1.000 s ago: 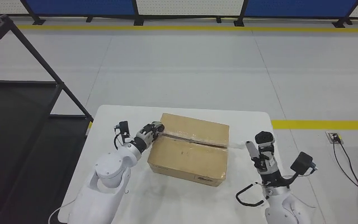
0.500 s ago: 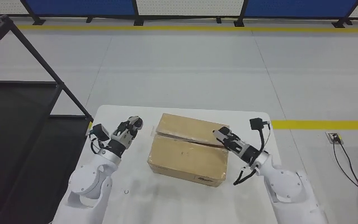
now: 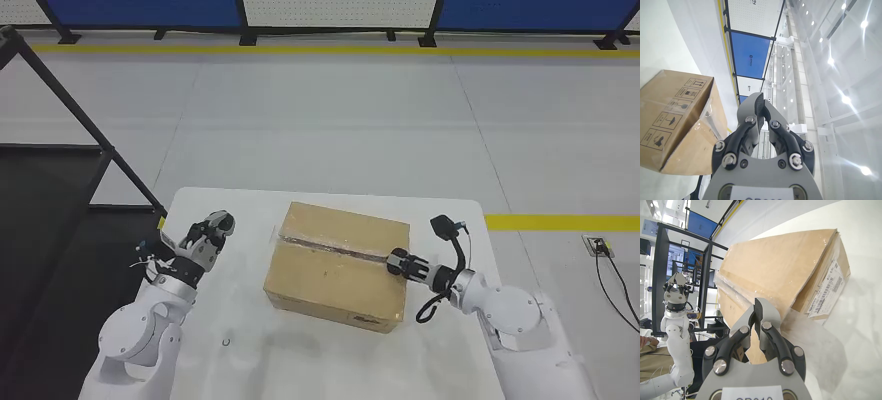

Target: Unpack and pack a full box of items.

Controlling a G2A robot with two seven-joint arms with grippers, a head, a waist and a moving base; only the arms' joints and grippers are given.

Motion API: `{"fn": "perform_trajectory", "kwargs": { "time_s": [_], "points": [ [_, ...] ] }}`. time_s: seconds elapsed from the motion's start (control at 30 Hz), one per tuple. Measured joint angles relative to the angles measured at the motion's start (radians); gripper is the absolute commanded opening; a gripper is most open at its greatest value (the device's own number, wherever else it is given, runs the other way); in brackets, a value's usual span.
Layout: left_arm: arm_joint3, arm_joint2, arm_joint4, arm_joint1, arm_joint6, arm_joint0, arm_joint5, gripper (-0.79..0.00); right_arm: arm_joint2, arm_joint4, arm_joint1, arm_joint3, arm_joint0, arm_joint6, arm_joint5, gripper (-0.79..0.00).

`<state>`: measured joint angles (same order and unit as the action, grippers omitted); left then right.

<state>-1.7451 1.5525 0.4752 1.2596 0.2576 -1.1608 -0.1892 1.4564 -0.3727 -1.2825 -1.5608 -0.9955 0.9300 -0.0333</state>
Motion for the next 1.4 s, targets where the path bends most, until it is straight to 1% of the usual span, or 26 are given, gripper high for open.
{"fn": "perform_trajectory", "kwargs": {
  "time_s": [0.3,0.6,1.0,1.4],
  "points": [
    [0.017,0.005,0.008,-0.002,0.008,0.003,0.005,-0.785,-0.063,-0.007,0.000,0.037,0.044,-0.040,0.019,-0.785],
    [0.016,0.031,0.040,-0.004,0.007,-0.018,0.039,-0.785,-0.175,-0.034,-0.012,0.101,0.141,-0.052,0.075,-0.785],
    [0.017,0.057,0.072,-0.007,0.026,-0.043,0.063,-0.785,-0.300,-0.019,-0.035,0.186,0.254,-0.046,0.154,-0.785],
    [0.024,0.068,0.092,-0.011,0.060,-0.060,0.070,-0.785,-0.417,0.016,-0.070,0.263,0.330,-0.126,0.175,-0.785]
  ]
}}
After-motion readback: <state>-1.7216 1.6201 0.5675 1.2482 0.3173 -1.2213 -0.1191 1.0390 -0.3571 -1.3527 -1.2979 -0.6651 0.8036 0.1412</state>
